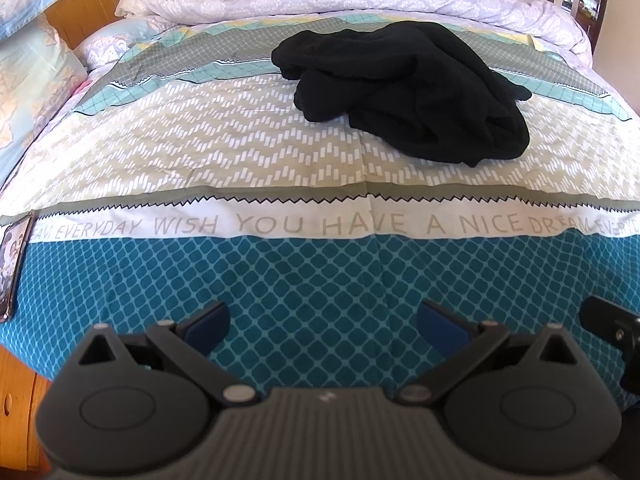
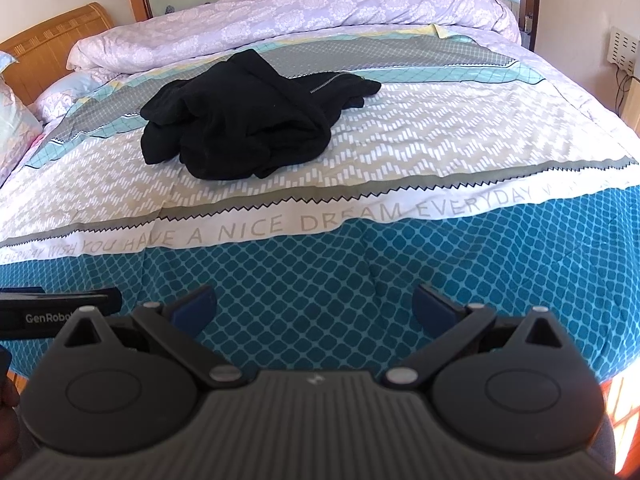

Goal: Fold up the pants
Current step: 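Reach both tools to the black pants and close both grippers on the fabric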

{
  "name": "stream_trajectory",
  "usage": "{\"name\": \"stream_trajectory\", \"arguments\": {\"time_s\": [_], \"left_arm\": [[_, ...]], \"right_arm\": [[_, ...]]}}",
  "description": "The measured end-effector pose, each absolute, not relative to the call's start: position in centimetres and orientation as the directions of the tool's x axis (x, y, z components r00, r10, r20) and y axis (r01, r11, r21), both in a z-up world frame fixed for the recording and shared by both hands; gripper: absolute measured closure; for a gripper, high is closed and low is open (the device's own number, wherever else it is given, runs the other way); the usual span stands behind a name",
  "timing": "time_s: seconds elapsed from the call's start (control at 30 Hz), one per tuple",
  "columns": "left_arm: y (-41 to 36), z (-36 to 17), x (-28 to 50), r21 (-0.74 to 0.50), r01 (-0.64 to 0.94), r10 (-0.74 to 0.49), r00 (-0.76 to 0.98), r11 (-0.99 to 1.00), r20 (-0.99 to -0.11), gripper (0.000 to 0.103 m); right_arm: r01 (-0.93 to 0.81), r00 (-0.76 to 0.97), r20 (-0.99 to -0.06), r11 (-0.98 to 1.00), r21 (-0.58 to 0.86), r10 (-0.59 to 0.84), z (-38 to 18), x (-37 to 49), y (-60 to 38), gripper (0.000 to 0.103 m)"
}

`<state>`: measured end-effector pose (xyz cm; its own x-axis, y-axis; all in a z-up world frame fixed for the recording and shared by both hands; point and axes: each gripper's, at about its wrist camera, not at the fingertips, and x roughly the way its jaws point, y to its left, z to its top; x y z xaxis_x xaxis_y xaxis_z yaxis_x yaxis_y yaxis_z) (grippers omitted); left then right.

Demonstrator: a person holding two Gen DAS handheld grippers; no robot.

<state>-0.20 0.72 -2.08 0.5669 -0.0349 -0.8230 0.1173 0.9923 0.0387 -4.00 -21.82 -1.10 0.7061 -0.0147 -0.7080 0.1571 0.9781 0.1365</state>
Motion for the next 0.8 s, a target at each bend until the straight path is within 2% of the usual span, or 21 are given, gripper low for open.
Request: {"name": "stream_trajectory", "arguments": {"time_s": [0.37,0.43,0.5,0.57,0.63,0.7,0.73,0.77,0.8], "left_arm": [[0.9,-2.2,0.0,0.028,0.121,-0.047,0.57,0.992,-0.82,0.0],[1.5,-1.8,0.4,0.018,0.112,-0.052,0.587,0.994,-0.808,0.0],[2.6,-1.1,0.9,-0.004,0.097,-0.064,0.617,0.995,-0.785,0.0],[3.8,-0.7,1.3,-0.036,0.079,-0.078,0.637,0.996,-0.767,0.0],[5.0,-0.5,1.9,-0.068,0.054,-0.087,0.644,0.996,-0.76,0.0],[6.1,-0.6,2.4,-0.084,0.032,-0.085,0.646,0.996,-0.759,0.0],[6.5,-0.6,2.6,-0.084,0.025,-0.08,0.646,0.996,-0.759,0.0],[6.8,-0.7,2.8,-0.084,0.022,-0.079,0.646,0.996,-0.76,0.0],[7.2,-0.6,3.0,-0.086,0.024,-0.081,0.645,0.996,-0.76,0.0]], "right_arm": [[0.147,0.708,-0.706,0.977,0.153,0.004,-1.2,-3.9,-22.0,0.002],[0.127,0.712,-0.702,0.978,0.165,0.026,-1.3,-3.2,-22.3,0.021],[0.102,0.715,-0.698,0.979,0.178,0.052,-1.3,-2.0,-22.6,0.06],[0.087,0.728,-0.68,0.974,0.209,0.081,-1.1,0.0,-23.3,0.075],[0.079,0.758,-0.646,0.97,0.228,0.09,-0.8,2.2,-23.8,0.076],[0.061,0.799,-0.594,0.971,0.231,0.091,-0.5,5.0,-24.0,0.07],[0.058,0.81,-0.58,0.972,0.226,0.086,-0.5,7.0,-24.1,0.063],[0.064,0.812,-0.578,0.973,0.222,0.079,-0.7,8.6,-24.3,0.046],[0.078,0.81,-0.583,0.973,0.217,0.065,-1.1,10.7,-24.5,0.035]]}}
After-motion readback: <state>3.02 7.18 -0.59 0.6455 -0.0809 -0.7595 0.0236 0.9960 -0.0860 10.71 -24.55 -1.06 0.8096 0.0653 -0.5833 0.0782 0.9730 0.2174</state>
